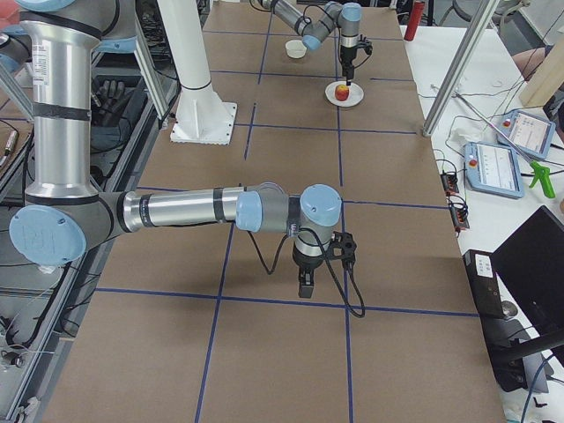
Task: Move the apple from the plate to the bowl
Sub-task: 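Reach the left gripper over the apple on the white plate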
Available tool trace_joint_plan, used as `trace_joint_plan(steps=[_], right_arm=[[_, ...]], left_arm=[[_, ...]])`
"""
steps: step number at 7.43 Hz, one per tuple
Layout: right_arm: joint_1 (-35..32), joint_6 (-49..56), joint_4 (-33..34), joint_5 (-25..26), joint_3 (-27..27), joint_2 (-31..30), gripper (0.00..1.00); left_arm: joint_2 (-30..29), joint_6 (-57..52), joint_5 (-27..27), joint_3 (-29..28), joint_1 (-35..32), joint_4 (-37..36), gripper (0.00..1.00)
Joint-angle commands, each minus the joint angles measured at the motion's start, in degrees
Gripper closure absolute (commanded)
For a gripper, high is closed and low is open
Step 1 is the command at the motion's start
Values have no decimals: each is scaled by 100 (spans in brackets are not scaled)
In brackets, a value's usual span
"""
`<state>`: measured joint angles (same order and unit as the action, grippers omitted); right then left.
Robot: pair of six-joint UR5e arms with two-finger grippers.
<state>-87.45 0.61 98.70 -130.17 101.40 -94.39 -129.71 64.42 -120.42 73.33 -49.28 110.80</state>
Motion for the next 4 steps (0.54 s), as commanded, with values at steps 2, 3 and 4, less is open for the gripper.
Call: trace_joint_plan(steps=[2, 3, 4], right_arm=[[0, 9, 0, 0, 2, 0, 0], [0, 9, 0, 0, -7, 0, 0], [0, 9, 0, 0, 2, 0, 0]], left_arm=[[-151, 18, 282, -257, 278, 64, 0], [-142, 18, 282, -310, 305, 64, 0], [-151, 18, 291, -398, 375, 64, 0]])
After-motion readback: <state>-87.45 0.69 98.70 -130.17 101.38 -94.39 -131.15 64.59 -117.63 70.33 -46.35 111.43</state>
